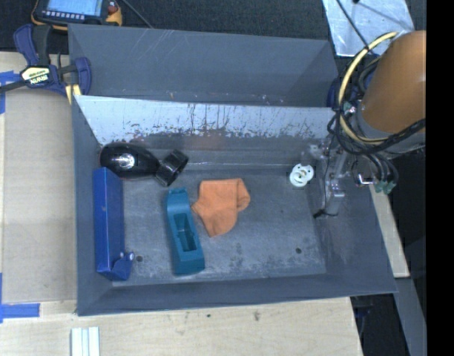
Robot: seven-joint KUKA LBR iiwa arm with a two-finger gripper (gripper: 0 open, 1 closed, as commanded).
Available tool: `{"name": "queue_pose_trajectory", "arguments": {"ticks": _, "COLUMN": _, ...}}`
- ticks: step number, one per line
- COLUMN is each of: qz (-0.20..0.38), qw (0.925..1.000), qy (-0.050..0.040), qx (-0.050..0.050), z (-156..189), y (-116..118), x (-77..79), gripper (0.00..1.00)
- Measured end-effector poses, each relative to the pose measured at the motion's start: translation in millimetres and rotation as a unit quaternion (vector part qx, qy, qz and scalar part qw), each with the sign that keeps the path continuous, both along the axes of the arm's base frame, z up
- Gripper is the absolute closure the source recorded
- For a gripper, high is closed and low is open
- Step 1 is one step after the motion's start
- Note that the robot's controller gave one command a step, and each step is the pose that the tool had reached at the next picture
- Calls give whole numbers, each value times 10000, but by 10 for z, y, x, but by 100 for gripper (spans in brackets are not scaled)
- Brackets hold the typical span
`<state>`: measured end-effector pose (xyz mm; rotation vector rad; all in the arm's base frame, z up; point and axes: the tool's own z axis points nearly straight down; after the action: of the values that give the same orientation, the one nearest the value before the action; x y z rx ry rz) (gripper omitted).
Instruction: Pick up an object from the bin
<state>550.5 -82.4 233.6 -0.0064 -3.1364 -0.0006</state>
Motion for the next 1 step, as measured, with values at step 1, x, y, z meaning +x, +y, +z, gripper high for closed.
{"name": "queue_pose_trajectory", "arguments": {"ticks": 1, "qz": 11, "qw": 10000, "qy": -46, "qx": -6, "z": 48, "y": 4, "x": 15, "gripper": 0}}
